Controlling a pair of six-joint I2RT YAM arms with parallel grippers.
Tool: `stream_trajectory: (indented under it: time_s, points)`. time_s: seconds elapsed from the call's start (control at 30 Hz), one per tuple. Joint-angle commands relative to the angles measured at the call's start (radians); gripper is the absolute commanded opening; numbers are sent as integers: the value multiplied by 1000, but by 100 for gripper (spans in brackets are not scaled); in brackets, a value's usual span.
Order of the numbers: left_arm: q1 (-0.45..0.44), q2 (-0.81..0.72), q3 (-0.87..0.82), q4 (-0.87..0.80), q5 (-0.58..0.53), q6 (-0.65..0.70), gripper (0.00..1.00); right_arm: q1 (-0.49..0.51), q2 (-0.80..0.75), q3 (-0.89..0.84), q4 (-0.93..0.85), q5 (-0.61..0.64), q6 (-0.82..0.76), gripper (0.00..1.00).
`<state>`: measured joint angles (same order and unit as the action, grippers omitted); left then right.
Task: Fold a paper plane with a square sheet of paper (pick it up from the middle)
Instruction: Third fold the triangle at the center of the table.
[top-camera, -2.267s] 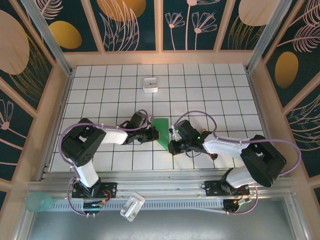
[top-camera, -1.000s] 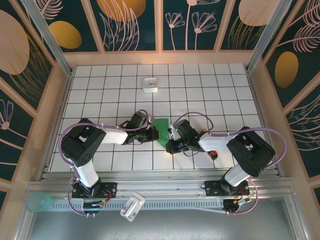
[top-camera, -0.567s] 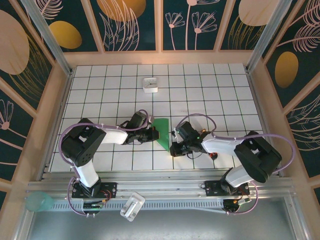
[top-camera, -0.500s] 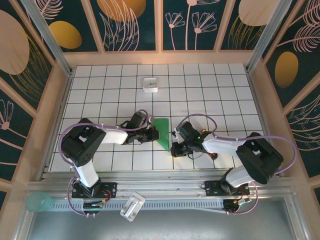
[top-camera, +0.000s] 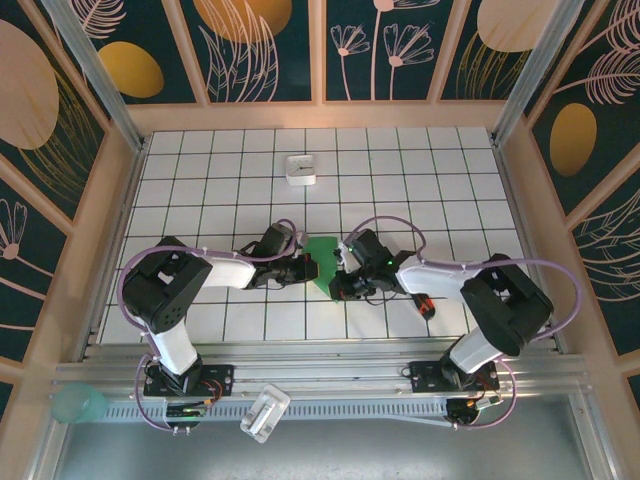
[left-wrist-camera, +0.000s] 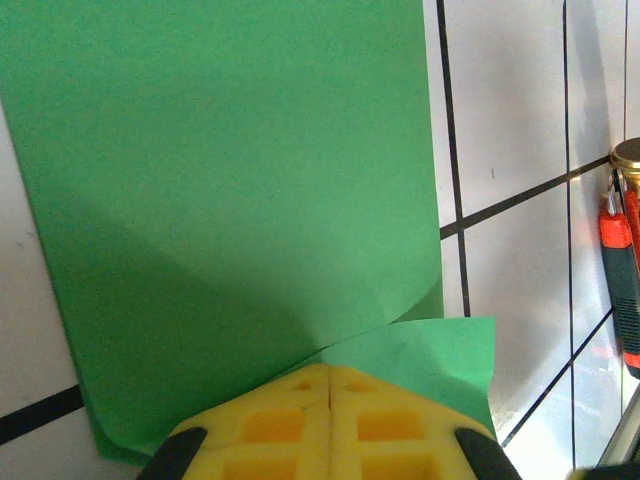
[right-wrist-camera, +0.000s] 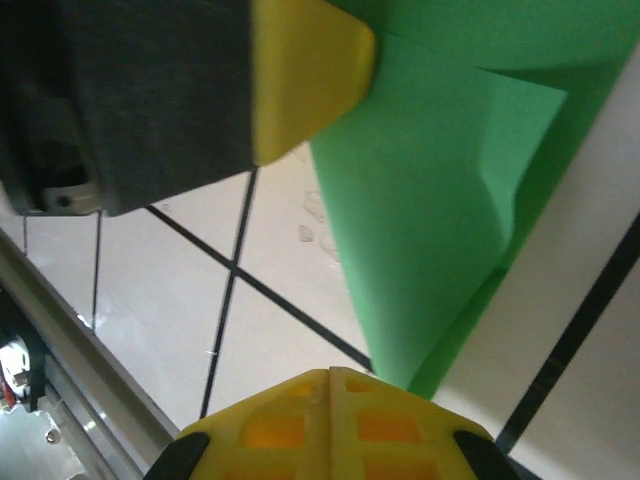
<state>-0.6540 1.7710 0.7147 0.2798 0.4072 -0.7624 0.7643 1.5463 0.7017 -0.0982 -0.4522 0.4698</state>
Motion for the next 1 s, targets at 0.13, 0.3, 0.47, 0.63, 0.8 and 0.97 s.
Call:
stream_trajectory:
  time_s: [0.13, 0.3, 0.47, 0.63, 0.8, 0.97]
  points:
    - [10, 45, -8, -130, -99, 29, 1, -33, 58, -22, 53, -31, -23, 0]
    - [9, 48, -6, -131, -98, 29, 1, -34, 69, -51, 55, -28, -20, 0]
    - [9, 48, -4, -131, -97, 28, 1, -44, 48, -41, 28, -10, -30, 0]
    - [9, 47, -3, -132, -98, 28, 1, -39, 48, -36, 31, -26, -22, 0]
    - [9, 48, -3, -132, -99, 29, 1, -39, 18, -18, 10, -23, -23, 0]
    - [9, 48, -4, -133, -99, 29, 1, -30, -8, -1, 9, -37, -8, 0]
